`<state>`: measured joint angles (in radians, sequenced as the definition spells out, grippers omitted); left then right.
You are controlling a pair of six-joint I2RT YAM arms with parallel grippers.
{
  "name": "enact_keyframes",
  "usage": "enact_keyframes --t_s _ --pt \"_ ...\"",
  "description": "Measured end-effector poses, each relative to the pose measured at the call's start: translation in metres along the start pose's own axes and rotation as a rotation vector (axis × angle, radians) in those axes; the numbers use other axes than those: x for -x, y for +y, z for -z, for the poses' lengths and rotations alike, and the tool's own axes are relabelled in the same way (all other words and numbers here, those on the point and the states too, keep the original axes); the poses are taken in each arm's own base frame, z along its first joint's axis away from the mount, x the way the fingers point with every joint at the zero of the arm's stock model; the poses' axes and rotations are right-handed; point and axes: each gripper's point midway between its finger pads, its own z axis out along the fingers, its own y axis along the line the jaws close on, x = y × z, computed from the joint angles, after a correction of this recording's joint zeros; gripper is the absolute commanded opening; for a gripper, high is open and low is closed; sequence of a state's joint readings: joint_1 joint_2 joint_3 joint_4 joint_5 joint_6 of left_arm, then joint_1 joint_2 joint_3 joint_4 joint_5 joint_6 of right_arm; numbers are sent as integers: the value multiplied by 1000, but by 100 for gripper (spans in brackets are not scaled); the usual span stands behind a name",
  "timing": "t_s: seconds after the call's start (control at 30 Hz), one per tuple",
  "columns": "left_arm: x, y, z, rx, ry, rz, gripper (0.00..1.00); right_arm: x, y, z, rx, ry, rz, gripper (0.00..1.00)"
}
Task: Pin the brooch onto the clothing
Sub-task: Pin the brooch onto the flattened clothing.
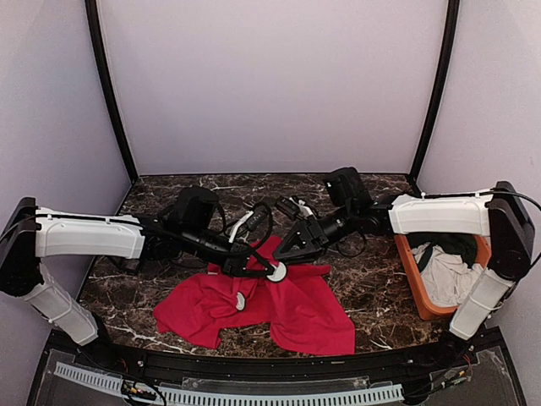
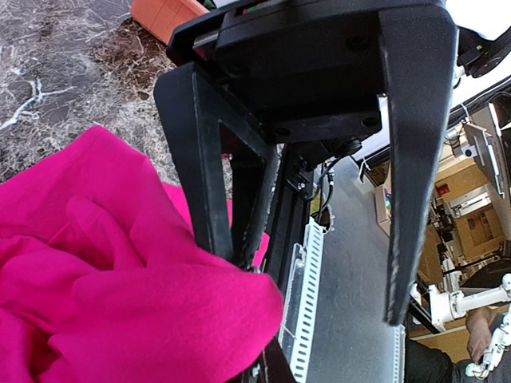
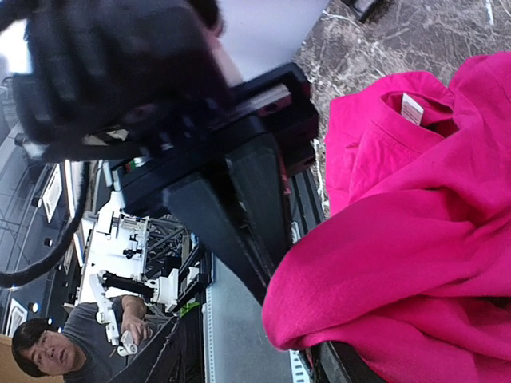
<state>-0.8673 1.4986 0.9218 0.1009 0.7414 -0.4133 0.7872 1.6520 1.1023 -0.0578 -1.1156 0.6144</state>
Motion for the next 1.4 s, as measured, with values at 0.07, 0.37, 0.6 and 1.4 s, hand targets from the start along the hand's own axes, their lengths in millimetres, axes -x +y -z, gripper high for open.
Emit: enact_keyframes --t_s 0.07,0.37,0.6,1.4 --pt "-1 1 1 16 2 -6 1 -1 -3 -3 -19 8 -8 50" --pt "1 0 5 29 -9 -23 1 -12 -27 -10 -108 36 -70 39" --pt "0 0 4 25 -9 -13 1 -12 -25 -12 -128 47 -56 30" --pt "1 -9 3 -44 -30 -4 1 -13 -14 -10 -83 50 2 32"
